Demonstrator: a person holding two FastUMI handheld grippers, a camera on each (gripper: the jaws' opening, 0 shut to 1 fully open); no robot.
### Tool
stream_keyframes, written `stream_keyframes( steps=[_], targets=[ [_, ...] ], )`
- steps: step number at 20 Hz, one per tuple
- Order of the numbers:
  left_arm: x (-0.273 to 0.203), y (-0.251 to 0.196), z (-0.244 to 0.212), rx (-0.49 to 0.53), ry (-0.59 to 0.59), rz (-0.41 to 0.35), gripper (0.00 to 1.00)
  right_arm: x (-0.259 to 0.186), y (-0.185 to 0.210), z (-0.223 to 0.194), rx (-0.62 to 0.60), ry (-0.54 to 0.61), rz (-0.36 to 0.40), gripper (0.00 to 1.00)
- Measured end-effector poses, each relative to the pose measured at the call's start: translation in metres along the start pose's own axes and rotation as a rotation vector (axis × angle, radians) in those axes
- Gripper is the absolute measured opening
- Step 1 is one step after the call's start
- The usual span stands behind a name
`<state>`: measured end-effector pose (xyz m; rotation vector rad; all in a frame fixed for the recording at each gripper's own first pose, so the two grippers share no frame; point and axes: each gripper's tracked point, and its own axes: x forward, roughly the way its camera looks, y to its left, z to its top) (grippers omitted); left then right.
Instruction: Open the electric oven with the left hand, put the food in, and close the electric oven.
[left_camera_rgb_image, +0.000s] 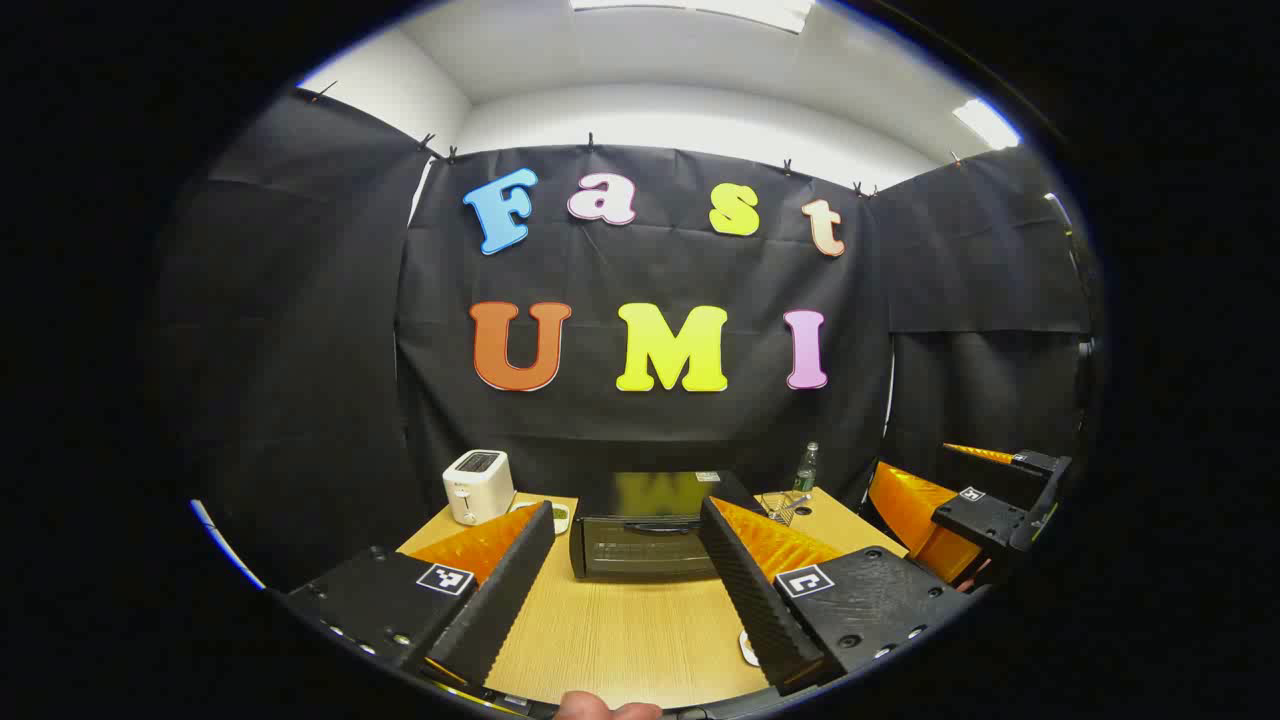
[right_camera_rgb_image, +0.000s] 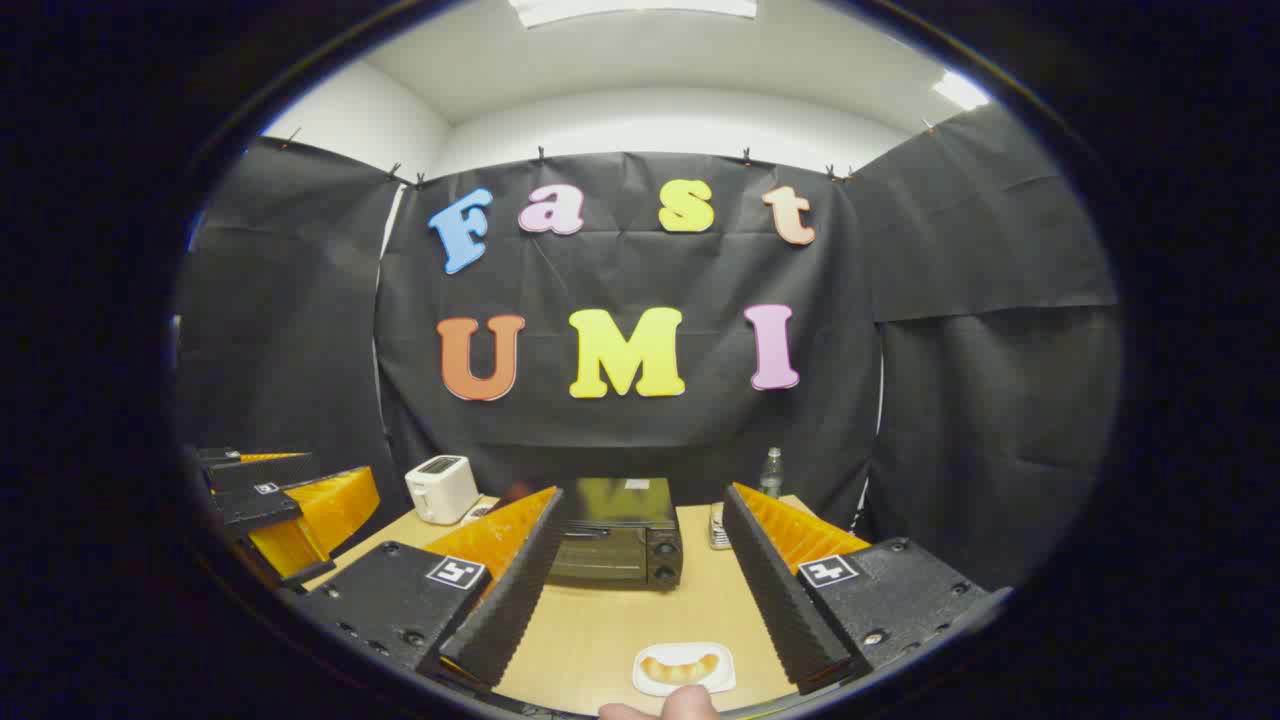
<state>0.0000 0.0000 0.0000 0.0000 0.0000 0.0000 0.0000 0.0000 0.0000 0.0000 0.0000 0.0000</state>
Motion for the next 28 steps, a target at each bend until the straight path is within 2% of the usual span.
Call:
stream_keyframes(
  steps=[28],
  targets=[
    [0.005, -0.014, -0.008, -0.009, 0.0, -0.006, 0.94, -0.001, -0.014, 0.001, 0.015, 0.01, -0.001, 0.98]
  ],
)
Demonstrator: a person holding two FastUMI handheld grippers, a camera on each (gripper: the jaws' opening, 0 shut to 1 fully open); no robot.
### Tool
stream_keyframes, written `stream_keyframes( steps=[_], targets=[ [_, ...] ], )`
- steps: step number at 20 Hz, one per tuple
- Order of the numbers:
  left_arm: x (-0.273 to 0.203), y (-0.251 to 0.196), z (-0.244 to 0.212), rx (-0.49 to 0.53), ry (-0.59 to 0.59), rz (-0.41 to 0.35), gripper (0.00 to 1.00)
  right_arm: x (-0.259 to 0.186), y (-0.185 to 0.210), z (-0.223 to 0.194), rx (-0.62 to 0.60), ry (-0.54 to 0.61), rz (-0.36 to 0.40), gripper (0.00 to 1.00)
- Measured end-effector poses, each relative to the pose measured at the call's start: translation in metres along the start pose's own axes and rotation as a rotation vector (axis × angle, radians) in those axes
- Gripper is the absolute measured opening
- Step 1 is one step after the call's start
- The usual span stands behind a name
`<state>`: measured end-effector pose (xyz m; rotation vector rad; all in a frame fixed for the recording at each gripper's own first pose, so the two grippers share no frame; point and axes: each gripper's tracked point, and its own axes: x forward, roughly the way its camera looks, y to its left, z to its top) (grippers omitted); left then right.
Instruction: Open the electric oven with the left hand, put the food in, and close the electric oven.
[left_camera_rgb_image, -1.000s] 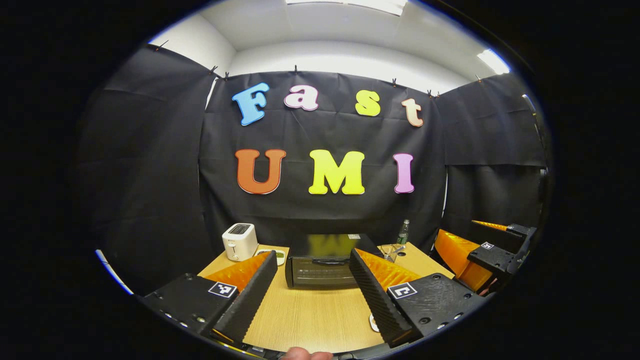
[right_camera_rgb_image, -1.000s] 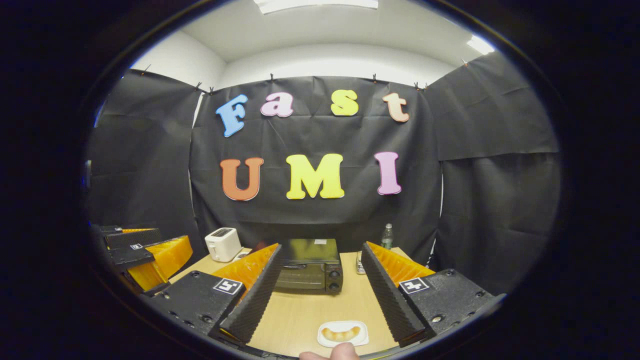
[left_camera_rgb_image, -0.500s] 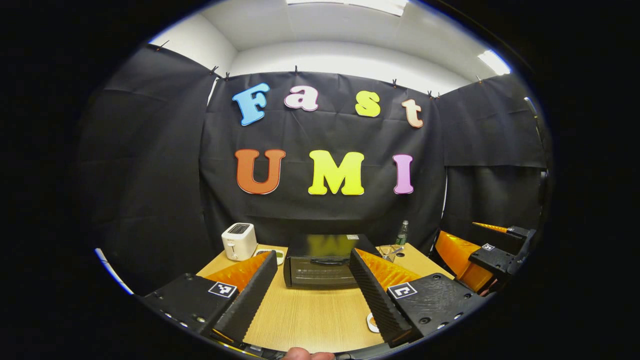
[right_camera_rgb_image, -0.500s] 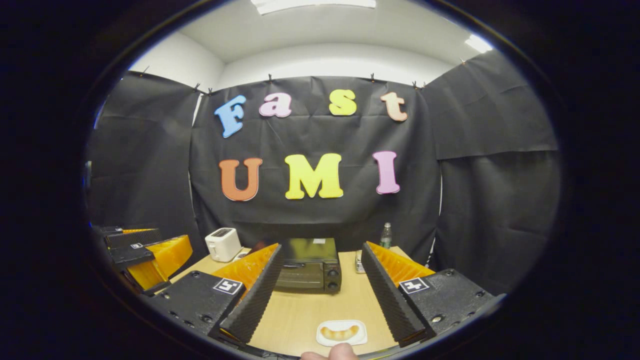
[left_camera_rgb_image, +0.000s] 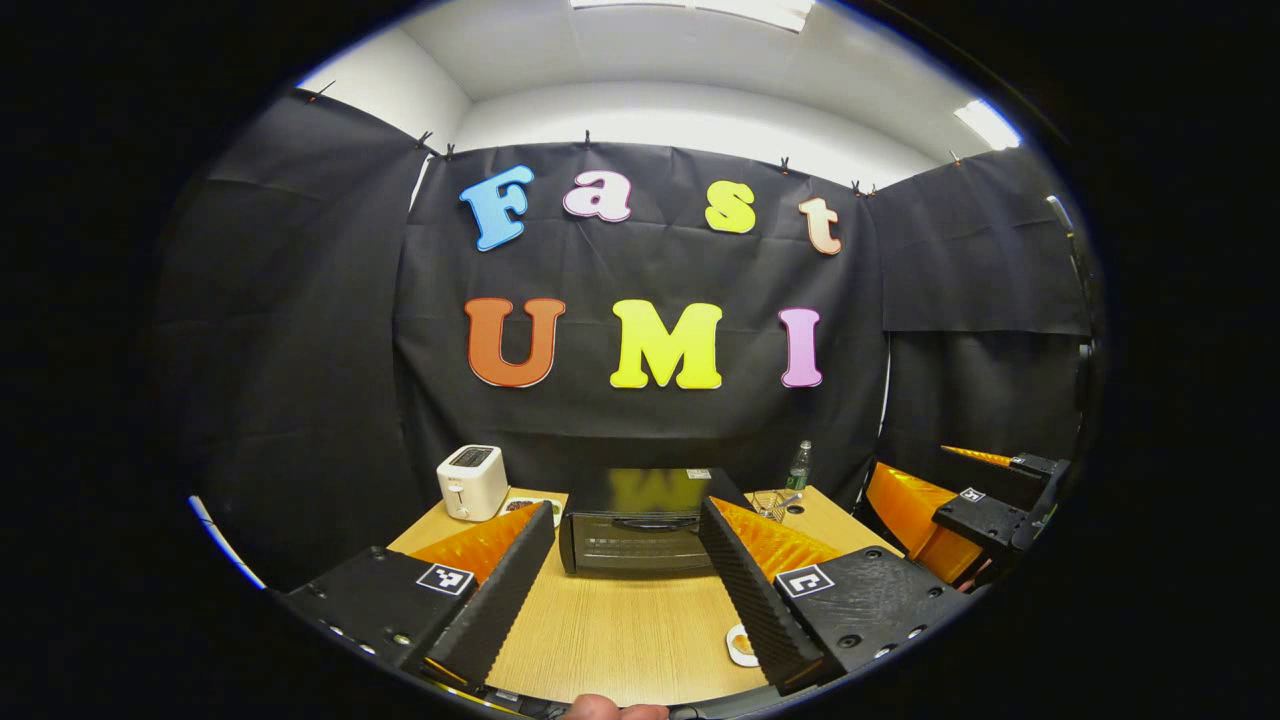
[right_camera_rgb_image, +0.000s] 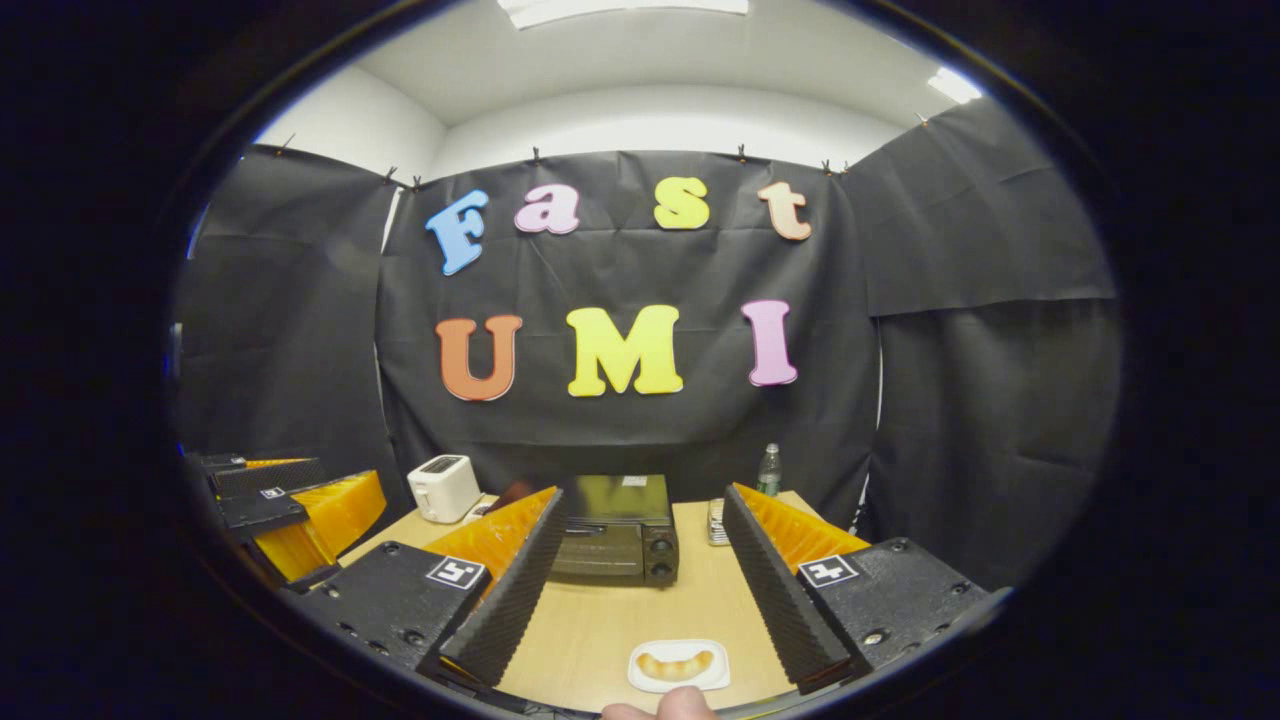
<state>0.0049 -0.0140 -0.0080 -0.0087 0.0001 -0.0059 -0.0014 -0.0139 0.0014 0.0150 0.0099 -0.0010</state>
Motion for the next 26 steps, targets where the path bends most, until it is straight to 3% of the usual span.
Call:
stream_keyframes(
  steps=[12, 19, 26],
  targets=[
    [0.045, -0.016, -0.018, -0.009, 0.068, -0.015, 0.94, 0.03, -0.048, -0.006, -0.007, 0.022, -0.041, 0.98],
    [0.122, -0.047, -0.035, 0.013, 0.094, -0.082, 0.94, 0.038, -0.116, -0.026, -0.006, 0.069, -0.184, 0.97],
    [0.221, -0.04, -0.087, 0.016, 0.192, -0.063, 0.94, 0.038, -0.182, -0.048, 0.0, 0.137, -0.336, 0.99]
  ],
)
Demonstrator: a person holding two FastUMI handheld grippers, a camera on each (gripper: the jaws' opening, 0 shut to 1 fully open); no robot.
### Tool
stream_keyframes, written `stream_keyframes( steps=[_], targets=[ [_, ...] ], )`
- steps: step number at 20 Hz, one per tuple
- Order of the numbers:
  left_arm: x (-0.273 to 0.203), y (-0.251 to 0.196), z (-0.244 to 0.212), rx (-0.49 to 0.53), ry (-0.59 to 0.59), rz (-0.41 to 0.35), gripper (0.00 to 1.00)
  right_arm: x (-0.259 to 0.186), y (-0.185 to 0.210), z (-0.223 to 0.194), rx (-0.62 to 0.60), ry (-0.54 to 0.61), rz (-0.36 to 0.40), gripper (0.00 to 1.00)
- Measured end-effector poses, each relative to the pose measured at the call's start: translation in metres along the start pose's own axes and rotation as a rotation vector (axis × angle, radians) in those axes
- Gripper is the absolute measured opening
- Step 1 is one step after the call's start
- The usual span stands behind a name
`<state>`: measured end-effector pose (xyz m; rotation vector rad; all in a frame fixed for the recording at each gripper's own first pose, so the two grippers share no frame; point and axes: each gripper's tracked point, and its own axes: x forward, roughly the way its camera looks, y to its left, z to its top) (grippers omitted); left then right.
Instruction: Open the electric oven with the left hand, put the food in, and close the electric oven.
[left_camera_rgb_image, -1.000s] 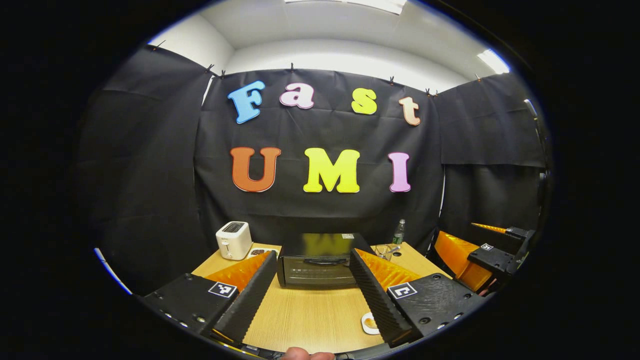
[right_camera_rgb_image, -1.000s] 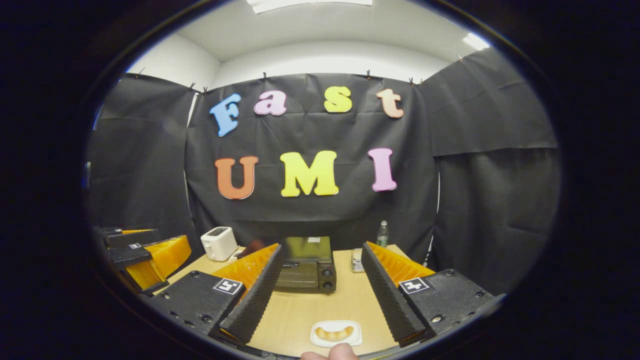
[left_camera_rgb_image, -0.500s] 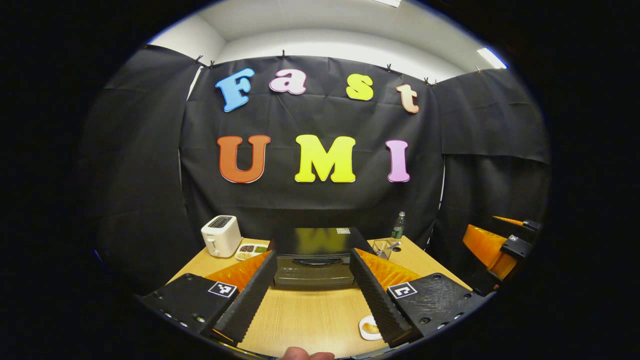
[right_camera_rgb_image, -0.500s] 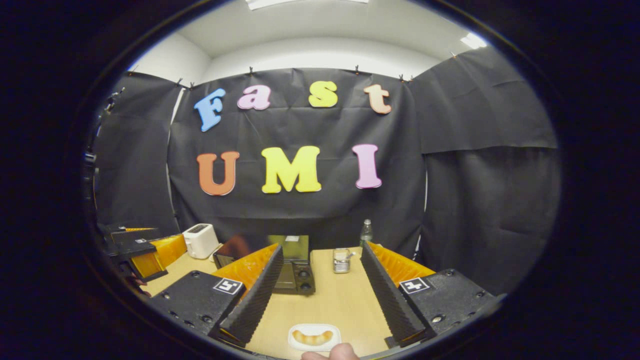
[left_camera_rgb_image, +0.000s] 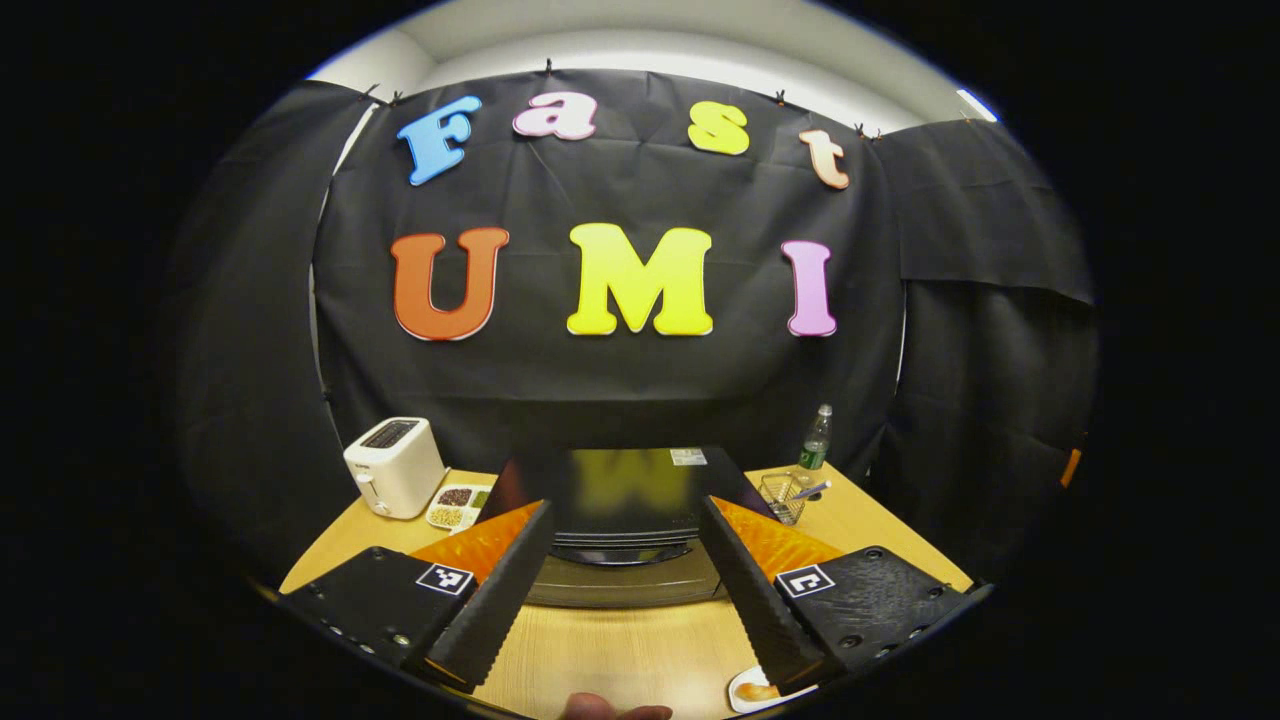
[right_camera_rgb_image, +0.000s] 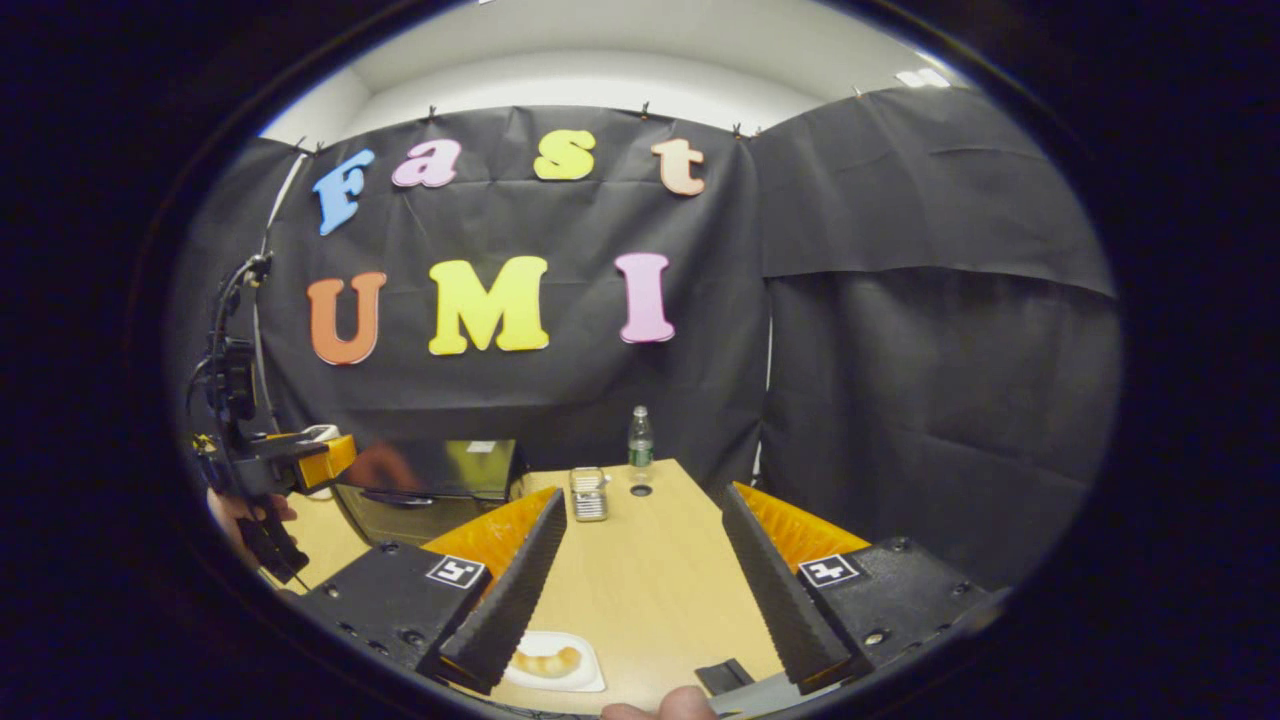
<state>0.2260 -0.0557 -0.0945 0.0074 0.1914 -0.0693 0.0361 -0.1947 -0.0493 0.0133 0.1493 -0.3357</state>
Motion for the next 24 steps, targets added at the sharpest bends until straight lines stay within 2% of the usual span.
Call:
stream_keyframes(
  steps=[5, 10, 14, 17, 24],
  targets=[
    [0.071, 0.007, -0.033, 0.007, 0.093, 0.012, 0.95, 0.014, -0.013, -0.016, -0.029, 0.063, -0.034, 0.99],
    [0.104, 0.013, -0.062, 0.012, 0.156, 0.037, 0.95, 0.029, -0.013, -0.015, -0.018, 0.083, -0.035, 0.99],
    [0.104, 0.013, -0.072, 0.047, 0.165, 0.044, 0.96, 0.032, -0.01, -0.018, -0.009, 0.097, -0.033, 0.98],
    [0.098, 0.015, -0.075, 0.021, 0.161, 0.04, 0.96, 0.03, -0.004, -0.021, -0.004, 0.108, -0.025, 0.99],
    [0.076, 0.015, -0.082, 0.033, 0.184, 0.027, 0.98, 0.015, 0.002, -0.021, 0.006, 0.098, -0.014, 0.99]
  ],
)
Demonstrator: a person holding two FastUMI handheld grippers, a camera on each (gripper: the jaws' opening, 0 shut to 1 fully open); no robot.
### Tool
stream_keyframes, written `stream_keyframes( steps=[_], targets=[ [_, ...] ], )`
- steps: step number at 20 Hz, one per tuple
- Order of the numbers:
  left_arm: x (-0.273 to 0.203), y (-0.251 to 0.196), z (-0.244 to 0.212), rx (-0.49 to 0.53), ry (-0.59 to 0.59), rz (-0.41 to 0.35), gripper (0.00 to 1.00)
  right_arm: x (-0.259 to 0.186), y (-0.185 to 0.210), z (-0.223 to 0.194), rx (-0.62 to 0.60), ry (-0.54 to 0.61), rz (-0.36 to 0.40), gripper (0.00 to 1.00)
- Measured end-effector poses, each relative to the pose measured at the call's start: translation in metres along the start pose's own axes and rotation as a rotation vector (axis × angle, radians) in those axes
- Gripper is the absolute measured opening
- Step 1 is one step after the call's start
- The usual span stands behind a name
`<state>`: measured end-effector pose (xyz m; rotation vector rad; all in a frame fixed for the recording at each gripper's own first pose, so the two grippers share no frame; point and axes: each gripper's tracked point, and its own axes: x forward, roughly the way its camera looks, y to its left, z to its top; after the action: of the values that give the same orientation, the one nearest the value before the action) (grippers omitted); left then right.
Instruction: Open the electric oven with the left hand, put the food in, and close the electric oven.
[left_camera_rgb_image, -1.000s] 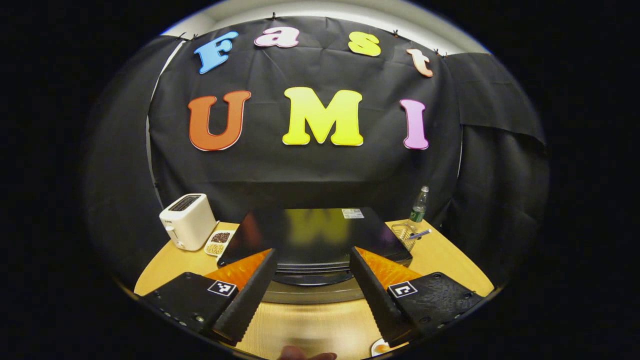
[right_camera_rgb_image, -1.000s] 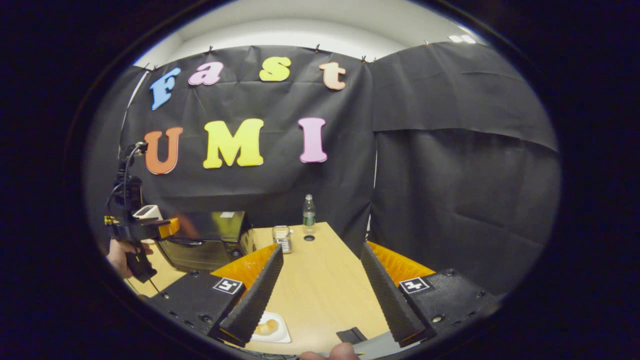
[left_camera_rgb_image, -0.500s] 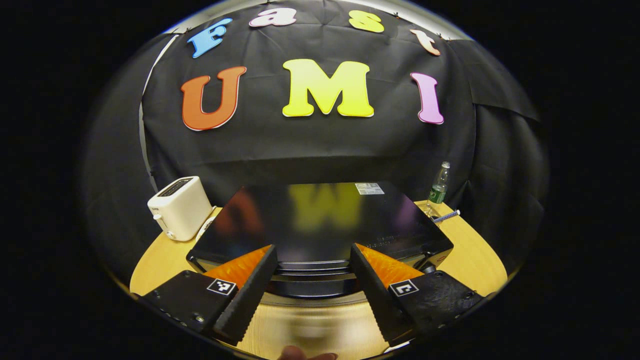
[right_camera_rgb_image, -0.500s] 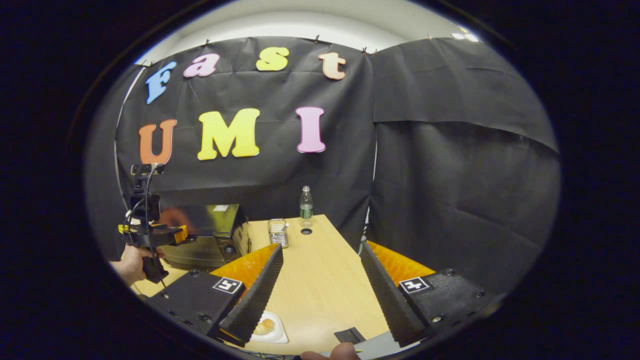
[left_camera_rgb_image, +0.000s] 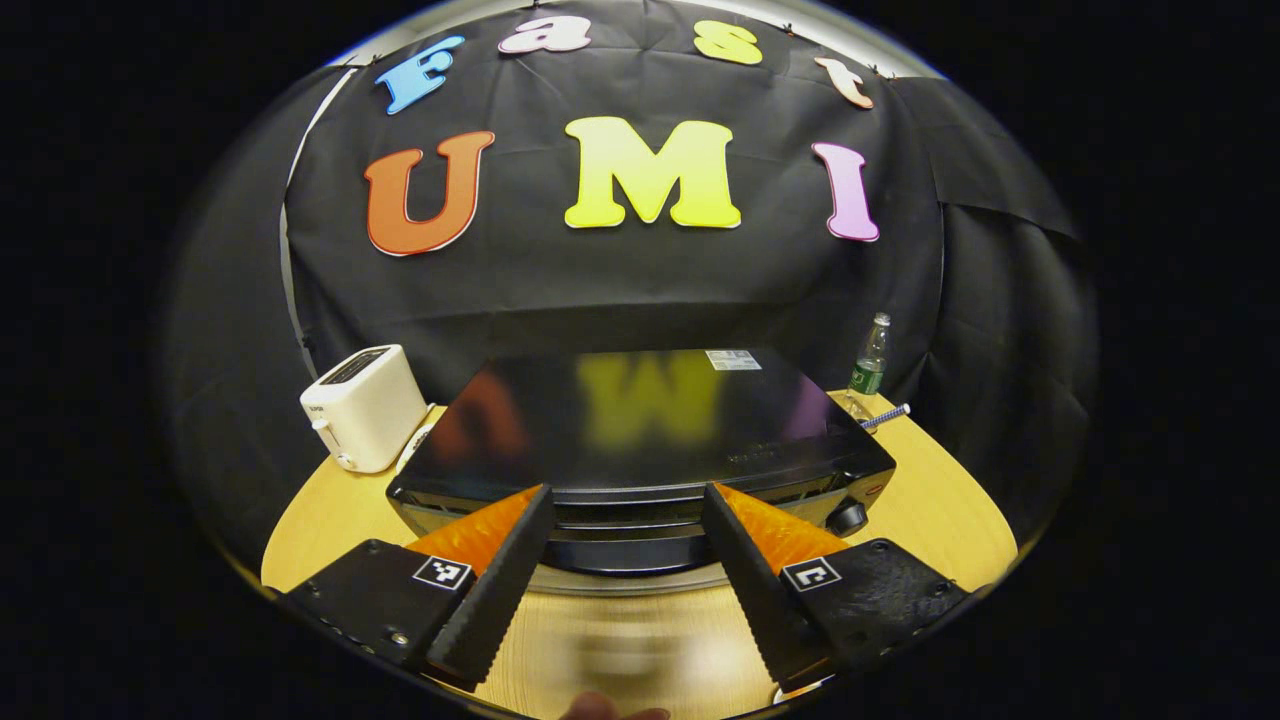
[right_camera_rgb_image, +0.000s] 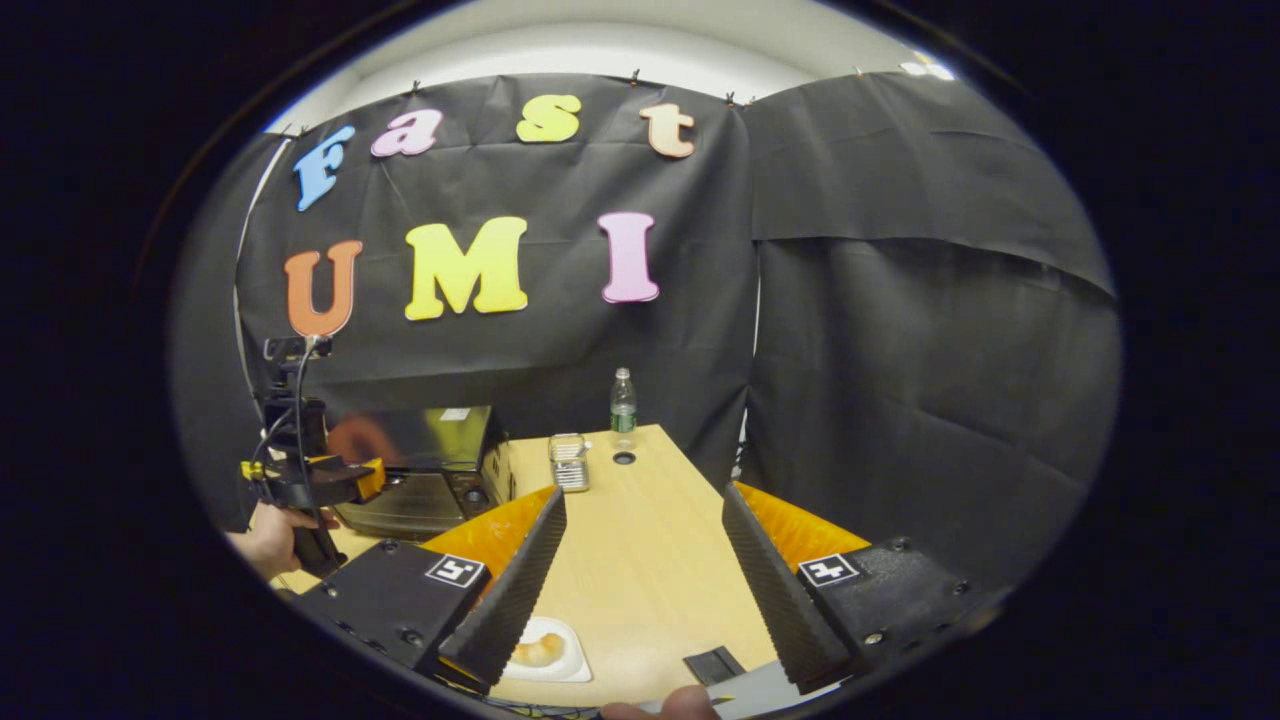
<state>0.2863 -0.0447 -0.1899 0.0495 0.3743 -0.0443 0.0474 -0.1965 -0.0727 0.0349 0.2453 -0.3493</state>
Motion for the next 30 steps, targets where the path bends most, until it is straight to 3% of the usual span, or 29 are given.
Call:
stream_keyframes(
  steps=[8, 13, 24, 30],
  targets=[
    [-0.053, -0.002, -0.051, 0.025, 0.068, -0.029, 0.99, -0.029, -0.007, -0.007, 0.008, -0.01, 0.001, 0.99],
    [-0.079, -0.003, -0.114, -0.07, 0.208, -0.024, 0.99, -0.044, -0.02, -0.015, -0.005, -0.004, -0.009, 0.99],
    [-0.069, -0.007, -0.188, -0.084, 0.423, -0.051, 0.96, -0.053, -0.034, -0.042, 0.016, 0.052, -0.017, 0.99],
    [-0.065, -0.004, -0.186, -0.049, 0.404, -0.044, 0.96, -0.058, -0.03, -0.048, 0.021, 0.069, -0.006, 0.98]
  ],
)
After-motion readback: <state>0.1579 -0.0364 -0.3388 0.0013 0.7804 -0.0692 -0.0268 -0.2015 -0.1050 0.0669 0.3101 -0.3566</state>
